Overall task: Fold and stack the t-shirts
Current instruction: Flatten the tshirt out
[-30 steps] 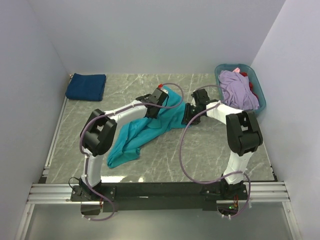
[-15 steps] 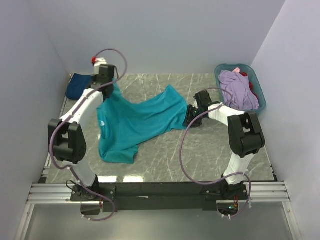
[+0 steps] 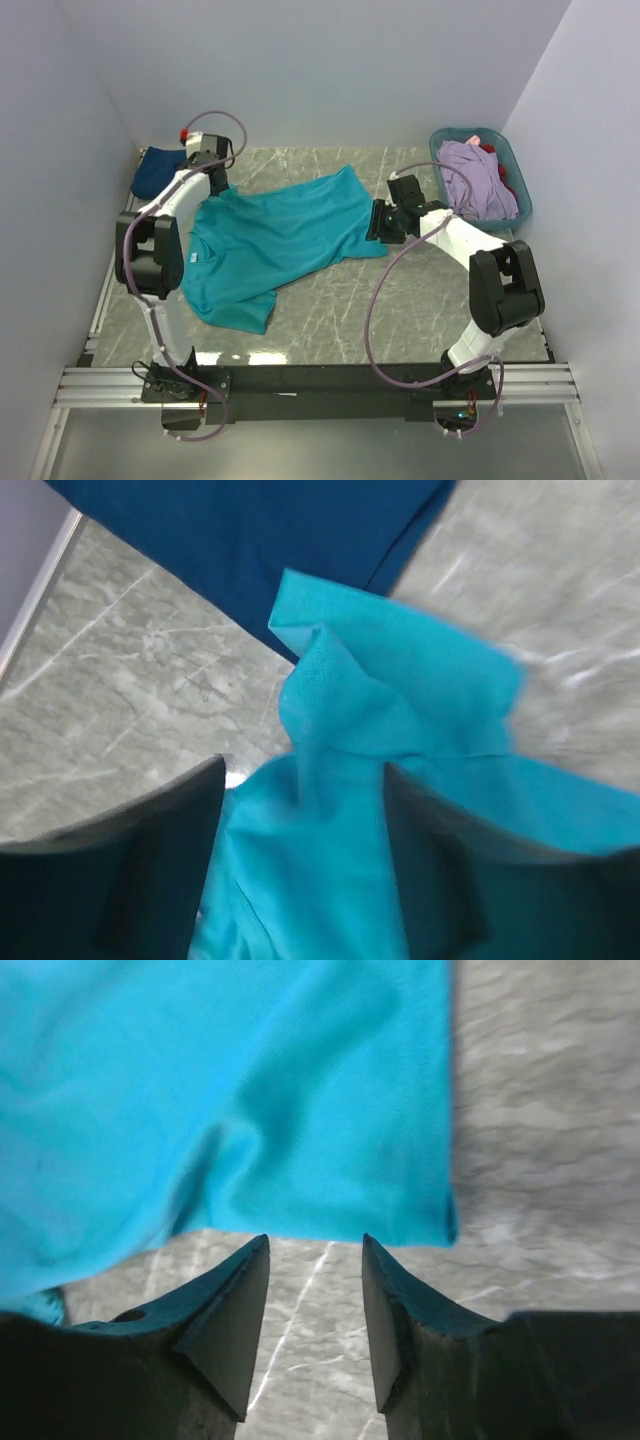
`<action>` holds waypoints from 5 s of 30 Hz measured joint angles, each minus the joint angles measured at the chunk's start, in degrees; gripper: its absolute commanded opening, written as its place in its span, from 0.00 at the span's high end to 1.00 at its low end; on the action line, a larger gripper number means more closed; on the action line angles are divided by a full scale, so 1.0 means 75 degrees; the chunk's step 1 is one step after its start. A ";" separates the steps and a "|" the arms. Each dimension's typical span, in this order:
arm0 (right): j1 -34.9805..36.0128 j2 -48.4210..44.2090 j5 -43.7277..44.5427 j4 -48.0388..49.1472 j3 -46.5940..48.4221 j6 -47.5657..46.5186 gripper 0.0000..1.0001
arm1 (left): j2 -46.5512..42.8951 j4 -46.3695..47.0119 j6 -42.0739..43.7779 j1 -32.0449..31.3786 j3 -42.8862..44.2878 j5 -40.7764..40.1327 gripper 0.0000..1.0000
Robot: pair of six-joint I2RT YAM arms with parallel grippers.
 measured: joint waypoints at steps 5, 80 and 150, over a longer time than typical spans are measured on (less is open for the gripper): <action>-0.0108 -0.0017 0.0527 -0.0029 -0.0143 0.0108 0.44 | -0.1469 -0.0087 -0.0198 -0.0152 -0.0367 0.0353 0.01; -0.1166 0.2448 0.1384 -0.1352 0.4223 0.1090 0.58 | -0.6741 -0.4747 -0.1757 -0.4284 -0.3255 0.2139 0.99; -0.0102 0.3518 0.0577 -0.1547 0.4497 0.0431 0.53 | -0.5671 -0.2124 -0.1527 -0.3722 -0.4858 0.3477 0.99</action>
